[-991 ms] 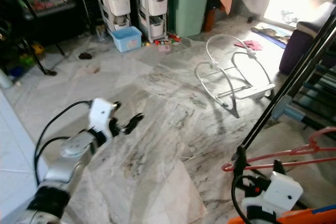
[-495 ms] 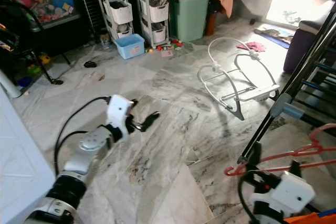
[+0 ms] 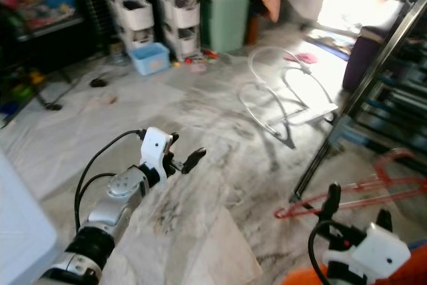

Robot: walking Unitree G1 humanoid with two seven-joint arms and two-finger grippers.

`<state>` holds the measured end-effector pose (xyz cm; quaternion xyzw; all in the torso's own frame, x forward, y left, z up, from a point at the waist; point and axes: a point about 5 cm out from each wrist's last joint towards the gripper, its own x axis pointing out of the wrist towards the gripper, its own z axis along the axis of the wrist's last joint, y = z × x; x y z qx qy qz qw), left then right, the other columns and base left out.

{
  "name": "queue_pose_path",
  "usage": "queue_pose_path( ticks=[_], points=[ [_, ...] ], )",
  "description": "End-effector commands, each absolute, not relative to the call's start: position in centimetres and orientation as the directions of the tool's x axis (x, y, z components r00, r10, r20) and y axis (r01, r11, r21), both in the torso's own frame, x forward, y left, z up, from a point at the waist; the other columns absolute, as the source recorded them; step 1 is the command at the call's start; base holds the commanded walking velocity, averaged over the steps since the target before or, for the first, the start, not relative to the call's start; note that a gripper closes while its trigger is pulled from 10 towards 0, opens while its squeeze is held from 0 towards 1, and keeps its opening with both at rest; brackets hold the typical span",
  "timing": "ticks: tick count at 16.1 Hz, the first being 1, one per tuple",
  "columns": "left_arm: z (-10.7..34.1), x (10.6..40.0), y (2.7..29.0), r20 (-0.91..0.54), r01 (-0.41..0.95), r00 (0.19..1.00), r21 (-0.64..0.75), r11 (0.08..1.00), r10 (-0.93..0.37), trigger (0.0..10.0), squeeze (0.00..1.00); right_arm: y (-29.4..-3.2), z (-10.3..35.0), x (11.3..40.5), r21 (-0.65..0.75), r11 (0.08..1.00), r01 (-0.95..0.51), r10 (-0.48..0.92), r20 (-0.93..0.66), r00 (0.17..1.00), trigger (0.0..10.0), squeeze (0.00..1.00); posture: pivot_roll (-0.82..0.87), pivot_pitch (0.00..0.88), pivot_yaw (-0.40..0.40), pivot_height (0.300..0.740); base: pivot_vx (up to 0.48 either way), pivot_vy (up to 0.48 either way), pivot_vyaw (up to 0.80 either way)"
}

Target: Hang hanger

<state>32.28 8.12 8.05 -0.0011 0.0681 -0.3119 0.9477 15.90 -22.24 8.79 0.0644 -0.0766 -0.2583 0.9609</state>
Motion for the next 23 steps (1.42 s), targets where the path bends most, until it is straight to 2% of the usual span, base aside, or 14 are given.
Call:
queue_pose_path(
  ticks=[1,4,9,14,23],
  points=[
    [8.5,32.6,7.9,-0.121,0.582,0.803,-0.045,0.812,-0.583,10.0,0.0,-22.0,8.6,15.8,0.209,0.838,0.504,-0.529,0.087,0.844,10.0,0.0,-0.03,0.0,0.009,0.74,0.0,0.0,-0.77],
    [8.8,32.7,8.0,-0.105,0.596,0.798,-0.016,0.803,-0.594,10.0,0.0,-21.6,9.0,16.9,0.198,0.857,0.476,-0.501,0.106,0.859,10.0,0.0,0.0,0.0,-0.01,0.74,0.0,0.0,-0.68],
    [9.3,32.6,9.6,-0.082,0.533,0.844,0.01,0.846,-0.531,10.0,0.0,-20.6,9.3,17.2,0.2,0.878,0.434,-0.459,0.101,0.882,10.0,0.0,0.03,0.0,-0.025,0.74,0.0,0.0,0.0],
    [9.2,32.5,9.5,-0.1,0.544,0.837,0.039,0.838,-0.538,10.0,0.0,-20.2,9.0,17.6,0.22,0.873,0.435,-0.462,0.085,0.883,10.0,0.0,0.04,0.0,-0.033,0.74,0.0,0.0,0.0],
    [8.7,32.4,10.2,-0.141,0.502,0.859,0.048,0.864,-0.492,10.0,0.0,-20.4,8.7,17.5,0.215,0.877,0.431,-0.454,0.073,0.888,10.0,0.0,0.05,0.001,-0.039,0.74,-0.393,0.0,0.0]
  ],
)
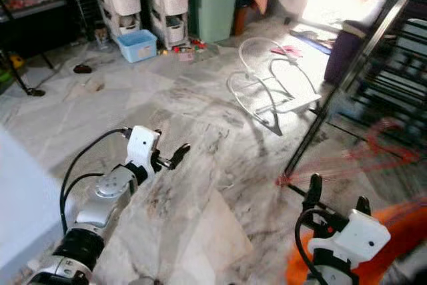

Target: Hang hanger

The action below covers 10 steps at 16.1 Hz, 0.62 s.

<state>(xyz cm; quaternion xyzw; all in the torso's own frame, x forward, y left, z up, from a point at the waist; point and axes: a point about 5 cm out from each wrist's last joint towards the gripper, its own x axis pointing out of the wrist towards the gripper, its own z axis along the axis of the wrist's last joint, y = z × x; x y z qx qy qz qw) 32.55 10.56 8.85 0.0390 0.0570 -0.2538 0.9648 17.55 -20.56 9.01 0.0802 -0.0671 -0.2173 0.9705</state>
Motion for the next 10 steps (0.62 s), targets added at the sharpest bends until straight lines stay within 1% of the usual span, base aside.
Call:
queue_pose_path(
  ticks=[1,10],
  points=[
    [8.7,32.43,10.14,-0.142,0.5,0.86,0.046,0.865,-0.49,10.0,0.0,-20.39,8.74,17.51,0.214,0.877,0.43,-0.454,0.072,0.888,10.0,0.0,0.05,0.0,-0.041,0.74,-0.428,0.0,0.0],
    [8.45,32.15,10.52,-0.151,0.483,0.869,0.055,0.874,-0.471,10.0,0.0,-20.66,8.84,17.59,0.207,0.88,0.427,-0.45,0.072,0.89,10.0,0.0,0.05,0.008,-0.05,0.74,-0.413,0.0,0.0]
  ],
)
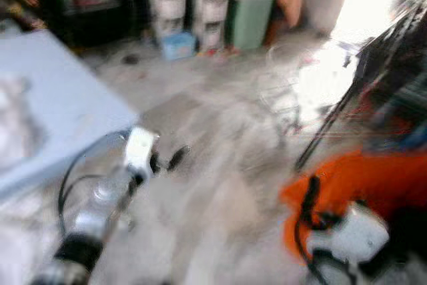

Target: Hang hanger

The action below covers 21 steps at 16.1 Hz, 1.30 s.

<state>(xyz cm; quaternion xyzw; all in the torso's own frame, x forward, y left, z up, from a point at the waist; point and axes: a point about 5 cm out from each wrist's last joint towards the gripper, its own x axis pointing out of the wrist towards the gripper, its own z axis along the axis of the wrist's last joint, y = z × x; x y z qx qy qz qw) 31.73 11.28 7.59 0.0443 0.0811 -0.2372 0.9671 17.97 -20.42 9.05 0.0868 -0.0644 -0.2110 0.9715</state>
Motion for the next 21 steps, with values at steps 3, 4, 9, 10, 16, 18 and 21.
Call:
queue_pose_path(
  ticks=[3,4,9,10,16,18,21],
  points=[
    [8.36,32.13,10.69,-0.158,0.479,0.871,0.06,0.876,-0.465,10.0,0.0,-20.63,8.75,17.4,0.212,0.878,0.429,-0.452,0.069,0.89,10.0,0.0,0.06,0.012,-0.05,0.74,-0.391,0.0,0.0],
    [8.33,32.12,10.8,-0.161,0.475,0.872,0.059,0.878,-0.461,10.0,0.0,-20.56,8.75,17.4,0.216,0.876,0.43,-0.453,0.068,0.889,10.0,0.0,0.06,0.016,-0.049,0.74,-0.382,0.0,0.0],
    [8.5,31.97,10.97,-0.137,0.467,0.878,0.041,0.883,-0.459,10.0,0.0,-20.31,8.71,17.4,0.197,0.889,0.414,-0.433,0.065,0.899,10.0,0.0,0.06,0.021,-0.049,0.74,-0.076,0.0,0.11],
    [8.4,31.91,11.09,-0.14,0.465,0.88,0.047,0.884,-0.455,10.0,0.0,-20.14,8.72,17.43,0.174,0.899,0.401,-0.417,0.067,0.906,10.0,0.0,0.06,0.022,-0.049,0.74,0.0,0.0,0.8],
    [8.37,31.72,10.96,-0.139,0.471,0.876,0.049,0.881,-0.461,10.0,0.0,-19.95,8.73,17.35,0.168,0.907,0.387,-0.402,0.067,0.913,10.0,0.0,0.05,0.027,-0.049,0.74,0.0,0.0,0.8],
    [8.32,31.72,10.8,-0.143,0.479,0.872,0.052,0.876,-0.469,10.0,0.0,-19.95,8.7,17.25,0.164,0.908,0.386,-0.4,0.065,0.914,10.0,0.0,0.05,0.028,-0.047,0.74,0.0,0.0,0.8],
    [8.44,31.83,11.04,-0.134,0.455,0.886,0.071,0.887,-0.444,10.0,0.0,-20.03,8.7,17.21,0.161,0.908,0.387,-0.401,0.064,0.914,10.0,0.0,0.05,0.029,-0.047,0.74,0.0,0.0,0.8]
  ],
)
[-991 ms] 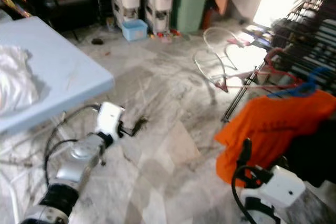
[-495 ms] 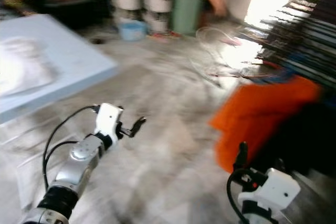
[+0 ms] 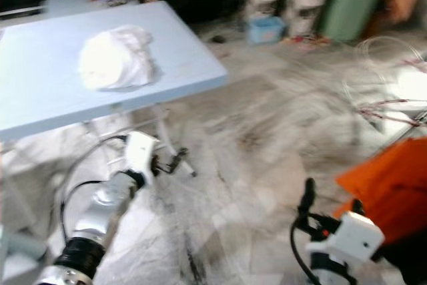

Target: Hang hanger

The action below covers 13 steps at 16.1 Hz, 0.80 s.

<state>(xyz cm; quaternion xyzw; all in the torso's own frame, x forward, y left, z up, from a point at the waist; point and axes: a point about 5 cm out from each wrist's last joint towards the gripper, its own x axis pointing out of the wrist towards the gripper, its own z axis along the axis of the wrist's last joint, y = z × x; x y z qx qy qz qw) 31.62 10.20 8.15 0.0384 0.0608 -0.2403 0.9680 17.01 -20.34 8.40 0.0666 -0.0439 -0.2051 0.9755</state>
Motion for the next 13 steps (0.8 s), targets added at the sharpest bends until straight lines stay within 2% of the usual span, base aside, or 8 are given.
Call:
queue_pose_path(
  ticks=[1,4,13],
  points=[
    [8.7,32.1,11.8,-0.11,0.384,0.921,0.105,0.917,-0.373,10.0,0.0,-20.0,8.7,17.2,0.161,0.909,0.385,-0.399,0.065,0.915,10.0,0.0,0.05,0.03,-0.047,0.74,0.0,0.0,0.8],
    [9.1,32.6,13.4,-0.077,0.237,0.971,0.165,0.957,-0.227,10.0,0.0,-20.0,8.7,17.3,0.16,0.91,0.383,-0.397,0.065,0.915,10.0,0.0,0.05,0.032,-0.049,0.74,0.0,0.0,0.8],
    [9.1,32.4,13.3,-0.047,0.18,0.984,0.19,0.965,-0.175,10.0,0.0,-19.9,8.8,17.6,0.167,0.913,0.373,-0.388,0.068,0.919,10.0,0.0,0.06,0.037,-0.056,0.74,0.0,0.0,0.8]
  ],
)
